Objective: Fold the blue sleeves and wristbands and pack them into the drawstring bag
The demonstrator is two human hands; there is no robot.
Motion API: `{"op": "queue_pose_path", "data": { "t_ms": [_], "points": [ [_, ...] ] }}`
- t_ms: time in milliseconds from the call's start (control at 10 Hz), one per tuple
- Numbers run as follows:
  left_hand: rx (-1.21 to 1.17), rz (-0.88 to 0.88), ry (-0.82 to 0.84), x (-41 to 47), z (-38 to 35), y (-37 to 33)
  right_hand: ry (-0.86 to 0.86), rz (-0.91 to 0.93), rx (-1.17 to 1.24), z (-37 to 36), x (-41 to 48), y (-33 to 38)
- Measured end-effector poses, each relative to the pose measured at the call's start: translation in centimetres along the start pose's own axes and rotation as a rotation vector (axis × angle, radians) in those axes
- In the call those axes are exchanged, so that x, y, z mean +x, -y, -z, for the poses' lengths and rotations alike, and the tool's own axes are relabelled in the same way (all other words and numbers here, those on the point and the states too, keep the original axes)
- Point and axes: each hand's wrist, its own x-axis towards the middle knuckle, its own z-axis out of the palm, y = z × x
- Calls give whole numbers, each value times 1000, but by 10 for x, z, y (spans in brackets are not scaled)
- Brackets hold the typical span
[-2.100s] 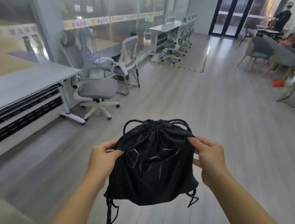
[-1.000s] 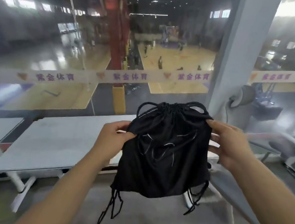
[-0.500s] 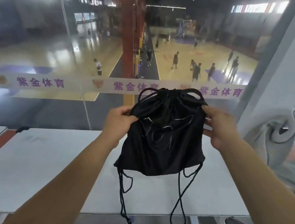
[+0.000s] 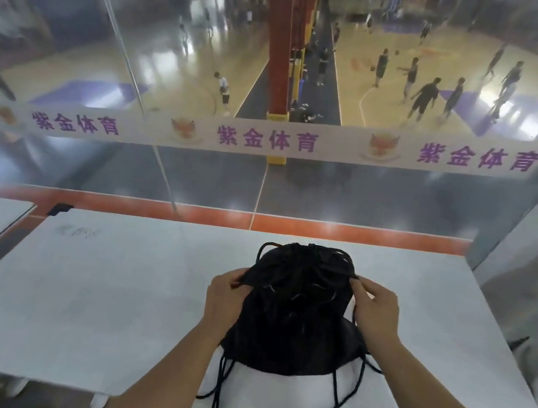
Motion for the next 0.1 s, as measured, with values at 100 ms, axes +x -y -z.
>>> {"op": "queue_pose_path", "data": {
  "t_ms": [100],
  "points": [
    [-33,23,8,1,-1,4,8,15,-28,0,2,4]
  ]
}}
